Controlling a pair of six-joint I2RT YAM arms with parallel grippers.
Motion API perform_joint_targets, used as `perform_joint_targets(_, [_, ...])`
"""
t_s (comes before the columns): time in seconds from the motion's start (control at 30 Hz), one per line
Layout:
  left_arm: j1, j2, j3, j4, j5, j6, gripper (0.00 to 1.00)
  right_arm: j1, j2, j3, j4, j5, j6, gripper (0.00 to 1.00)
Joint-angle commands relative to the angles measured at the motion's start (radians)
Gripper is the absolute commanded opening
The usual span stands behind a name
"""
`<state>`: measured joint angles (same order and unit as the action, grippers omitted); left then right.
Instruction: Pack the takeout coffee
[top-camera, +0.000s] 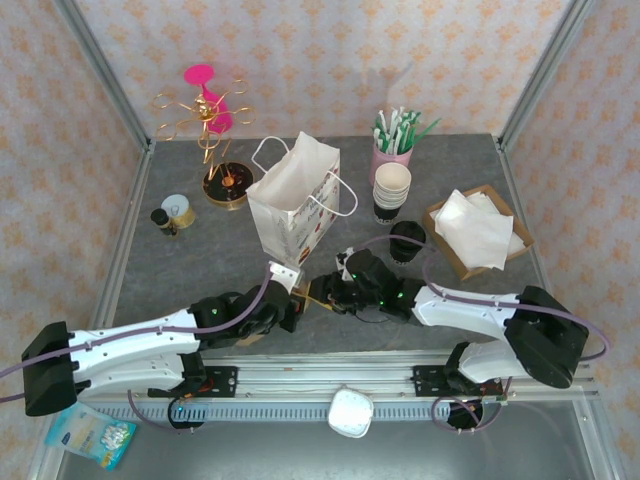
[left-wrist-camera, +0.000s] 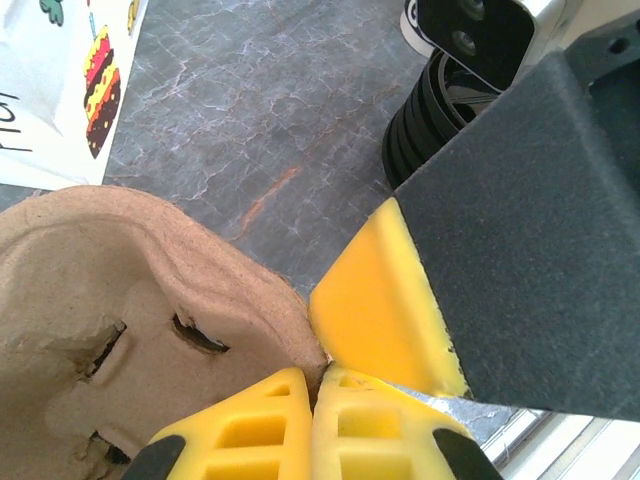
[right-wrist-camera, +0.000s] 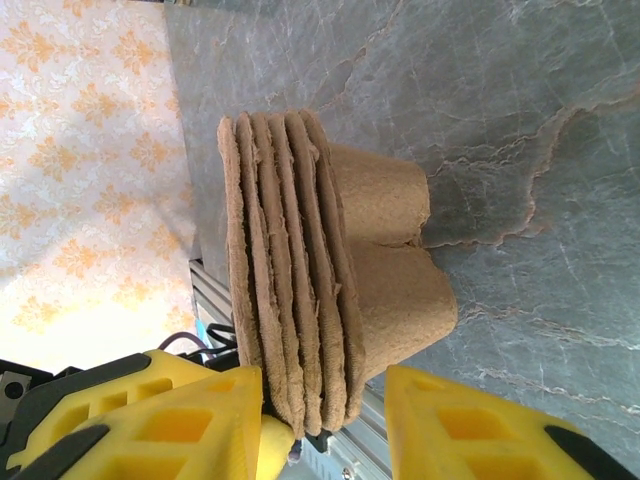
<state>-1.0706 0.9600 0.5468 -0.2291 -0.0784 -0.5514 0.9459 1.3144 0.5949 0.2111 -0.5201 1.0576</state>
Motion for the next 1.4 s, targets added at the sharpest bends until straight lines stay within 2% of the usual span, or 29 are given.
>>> perform_joint_targets(0.0, [0.006, -0.035, 0.001, 0.034, 0.006, -0.01, 0.0, -0.007, 0.021, 0.005, 0.01, 0.009, 0.01, 0.36])
perform_joint_targets(0.27, [0.018, -0.047, -0.004, 0.022, -0.01, -0.025, 0.0, -0.03, 0.033, -0.048, 0.032, 0.011, 0.059, 0.3])
perform_joint_targets(0.57, [0.026, -0.02, 0.004, 0.028, -0.009, -0.024, 0.0, -0.03, 0.063, -0.031, 0.026, -0.004, 0.03, 0.25])
perform_joint_targets(0.7, [0.035, 0.008, 0.004, -0.006, -0.026, -0.021, 0.0, -0.032, 0.022, -0.02, -0.021, 0.036, 0.009, 0.25])
perform_joint_targets(1.03, [0.04, 0.102, -0.001, -0.007, 0.015, -0.004, 0.21, -0.058, 0.013, -0.011, -0.066, 0.04, -0.01, 0.25])
perform_joint_targets(1.2, [0.04, 0.1, 0.01, -0.026, 0.021, -0.021, 0.21, -0.057, 0.018, -0.001, -0.073, 0.017, -0.028, 0.25])
perform_joint_targets(1.37, [0.035, 0.096, 0.045, -0.051, 0.11, -0.016, 0.32, -0.057, 0.02, 0.002, -0.094, 0.002, -0.037, 0.26])
